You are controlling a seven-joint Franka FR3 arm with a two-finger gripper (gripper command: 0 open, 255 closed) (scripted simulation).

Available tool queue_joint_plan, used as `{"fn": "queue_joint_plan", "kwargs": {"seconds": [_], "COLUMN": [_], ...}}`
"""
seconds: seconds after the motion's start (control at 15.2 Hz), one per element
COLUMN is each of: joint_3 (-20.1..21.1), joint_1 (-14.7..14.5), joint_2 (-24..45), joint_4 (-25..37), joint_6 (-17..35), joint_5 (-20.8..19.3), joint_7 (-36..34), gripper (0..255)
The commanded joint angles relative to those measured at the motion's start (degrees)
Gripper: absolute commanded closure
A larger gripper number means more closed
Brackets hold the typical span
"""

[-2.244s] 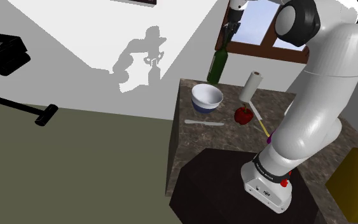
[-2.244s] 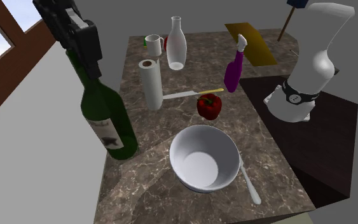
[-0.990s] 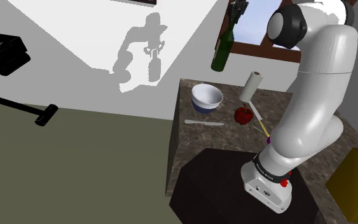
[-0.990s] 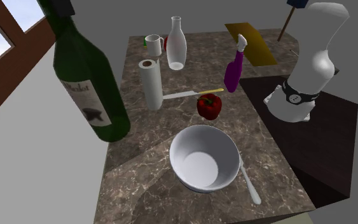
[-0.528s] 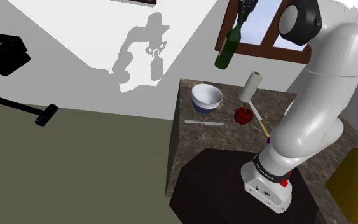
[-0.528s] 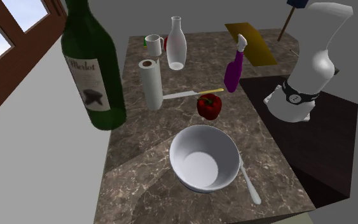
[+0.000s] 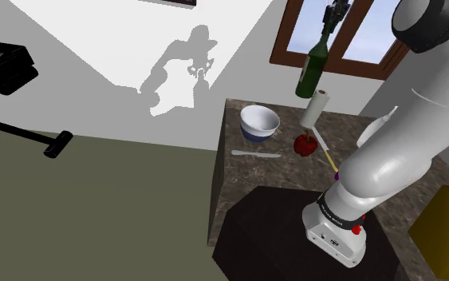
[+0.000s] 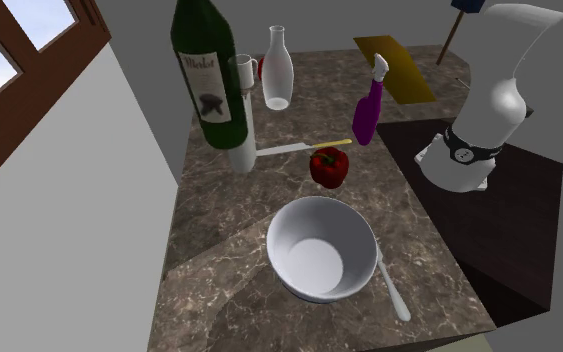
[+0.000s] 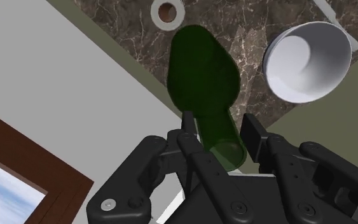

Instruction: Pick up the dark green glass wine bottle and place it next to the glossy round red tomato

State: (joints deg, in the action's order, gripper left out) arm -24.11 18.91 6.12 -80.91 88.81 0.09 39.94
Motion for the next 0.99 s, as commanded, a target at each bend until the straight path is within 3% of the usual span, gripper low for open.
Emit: {"fn": "queue_joint_plan", "kwargs": {"seconds": [0.0,0.46,0.92], "joint_3": [-0.68,-3.70,-7.68], "joint_1": [0.54,3.49,6.97], "joint_2": [-3.27,-11.75,-17.57], "joint_4": [-4.29,-13.34,-18.39], "joint_6": [1.36,3.07,3.57], "joint_5": [-1.21,-4.78,-7.82], "joint_7": [1.44,7.35,14.41], "gripper": [255,255,255]}}
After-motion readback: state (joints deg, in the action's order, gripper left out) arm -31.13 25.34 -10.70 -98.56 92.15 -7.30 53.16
